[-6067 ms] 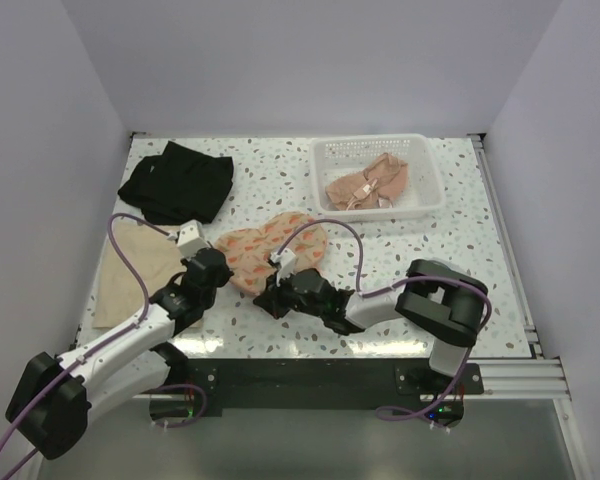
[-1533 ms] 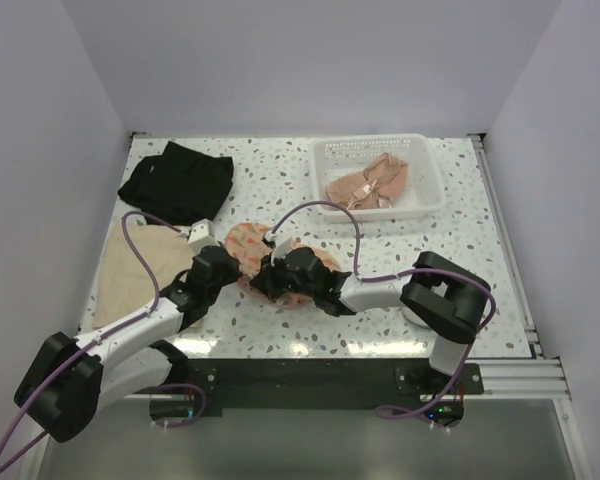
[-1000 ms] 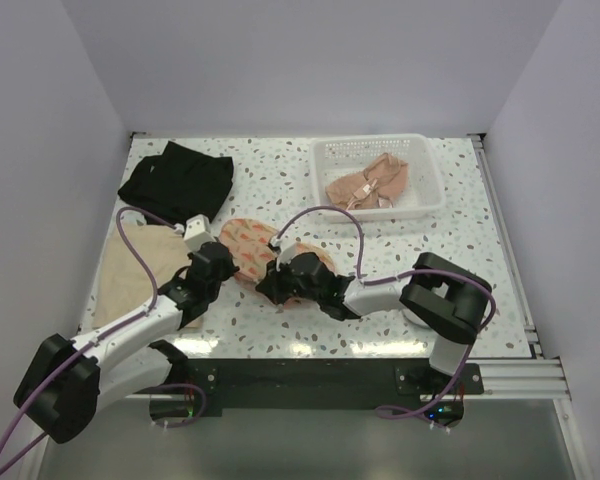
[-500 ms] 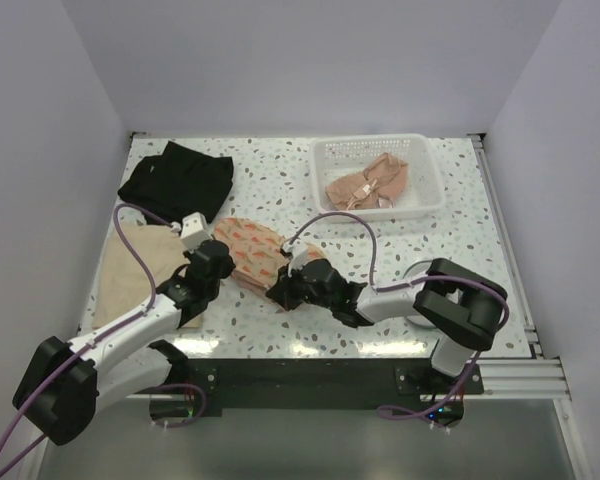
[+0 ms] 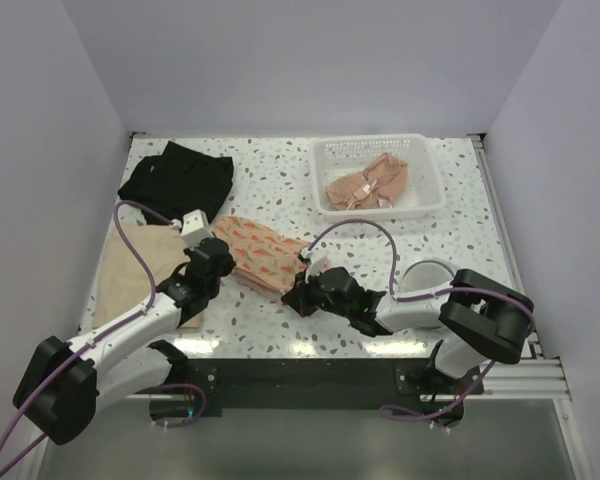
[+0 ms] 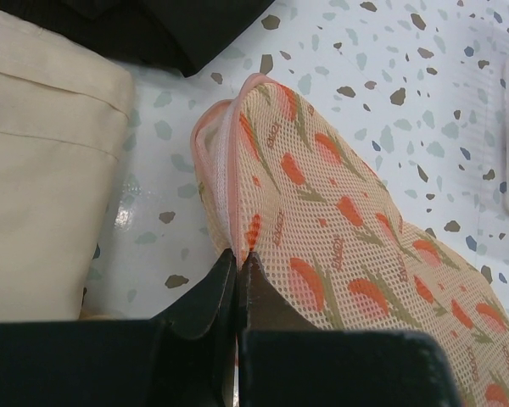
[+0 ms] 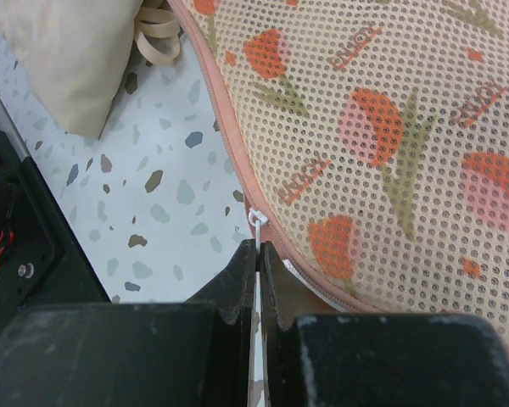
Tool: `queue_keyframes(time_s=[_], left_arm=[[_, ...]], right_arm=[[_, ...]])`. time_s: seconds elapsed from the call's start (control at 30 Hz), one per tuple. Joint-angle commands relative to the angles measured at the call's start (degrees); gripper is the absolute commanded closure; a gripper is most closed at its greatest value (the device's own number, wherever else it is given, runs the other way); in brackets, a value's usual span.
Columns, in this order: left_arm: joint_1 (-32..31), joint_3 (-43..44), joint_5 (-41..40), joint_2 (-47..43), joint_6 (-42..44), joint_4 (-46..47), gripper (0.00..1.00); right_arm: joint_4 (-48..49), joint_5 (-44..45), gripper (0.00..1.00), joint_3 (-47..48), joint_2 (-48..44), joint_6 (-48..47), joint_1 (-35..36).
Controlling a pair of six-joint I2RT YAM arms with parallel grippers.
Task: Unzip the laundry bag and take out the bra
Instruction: Unzip the laundry bag at the center of the board.
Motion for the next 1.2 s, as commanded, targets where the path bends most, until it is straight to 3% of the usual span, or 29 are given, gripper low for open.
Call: queue_keyframes(time_s=[0.0, 0.5, 0.97, 1.17], left_arm=[[0.32, 1.99, -2.46, 0.1, 1.93, 3.96, 1.0], [0.76, 2.52, 4.91, 4.84, 4.57, 9.05, 1.0], [0.94, 10.34, 12.65, 18.45, 10.19, 18.73, 1.0], [0.85, 13.15, 12.04, 23.82, 10.37, 18.55, 0.84]], right_arm=[[-1.44, 2.74, 1.0, -2.16, -3.4, 0.72, 0.0], [-3.11, 7.49, 1.0, -7.08, -10.09, 1.52, -0.08], [4.18, 1.34, 1.0, -7.96, -4.56, 3.18, 0.0], [9.01, -0.41, 1.0, -6.74, 0.19, 5.11, -0.08]])
